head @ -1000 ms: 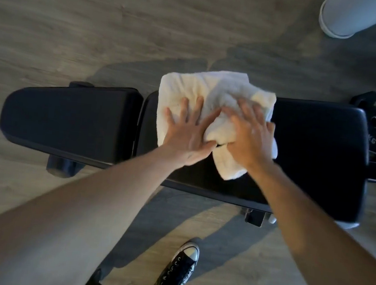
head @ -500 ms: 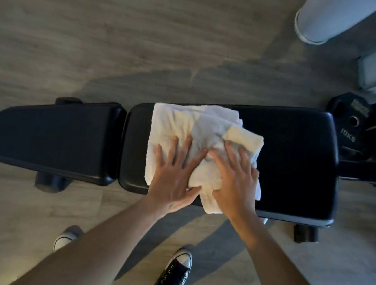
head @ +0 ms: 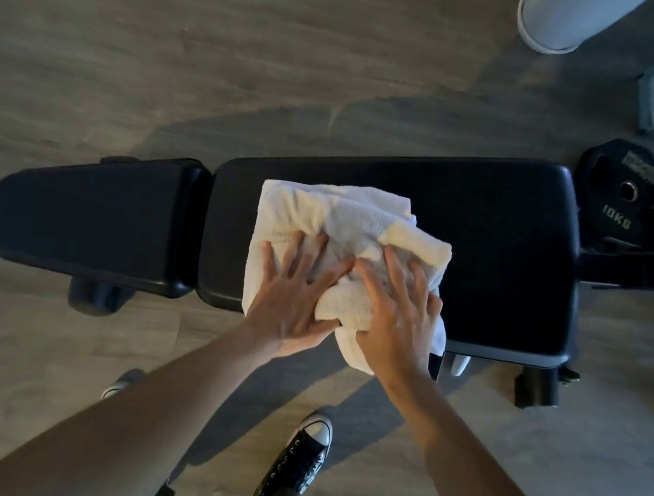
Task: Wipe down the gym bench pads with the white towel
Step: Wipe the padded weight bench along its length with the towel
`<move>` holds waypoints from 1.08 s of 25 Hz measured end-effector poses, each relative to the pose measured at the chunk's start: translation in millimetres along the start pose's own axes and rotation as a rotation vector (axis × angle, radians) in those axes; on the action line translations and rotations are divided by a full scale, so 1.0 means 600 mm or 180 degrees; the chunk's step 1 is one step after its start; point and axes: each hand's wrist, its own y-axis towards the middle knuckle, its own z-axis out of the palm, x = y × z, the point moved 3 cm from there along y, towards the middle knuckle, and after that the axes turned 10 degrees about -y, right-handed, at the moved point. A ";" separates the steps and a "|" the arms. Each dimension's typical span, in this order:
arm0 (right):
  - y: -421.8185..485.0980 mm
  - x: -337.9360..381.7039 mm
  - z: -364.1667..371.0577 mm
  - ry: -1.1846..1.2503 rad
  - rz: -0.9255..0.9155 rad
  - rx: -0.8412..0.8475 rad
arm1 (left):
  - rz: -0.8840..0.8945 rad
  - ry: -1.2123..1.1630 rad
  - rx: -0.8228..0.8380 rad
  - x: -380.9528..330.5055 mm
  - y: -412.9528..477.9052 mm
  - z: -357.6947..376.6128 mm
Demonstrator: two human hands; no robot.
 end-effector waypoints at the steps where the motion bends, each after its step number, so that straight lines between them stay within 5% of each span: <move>1: 0.022 -0.012 -0.006 -0.0030 -0.0027 -0.0048 | -0.0090 -0.0023 -0.0029 -0.007 0.018 -0.006; 11: 0.257 -0.137 -0.088 -0.0297 -0.0328 -0.0061 | -0.0609 -0.0197 -0.0144 -0.086 0.238 -0.064; 27: -0.077 -0.109 -0.005 0.0078 0.0385 -0.0066 | 0.0363 -0.0076 -0.0393 -0.129 -0.019 0.073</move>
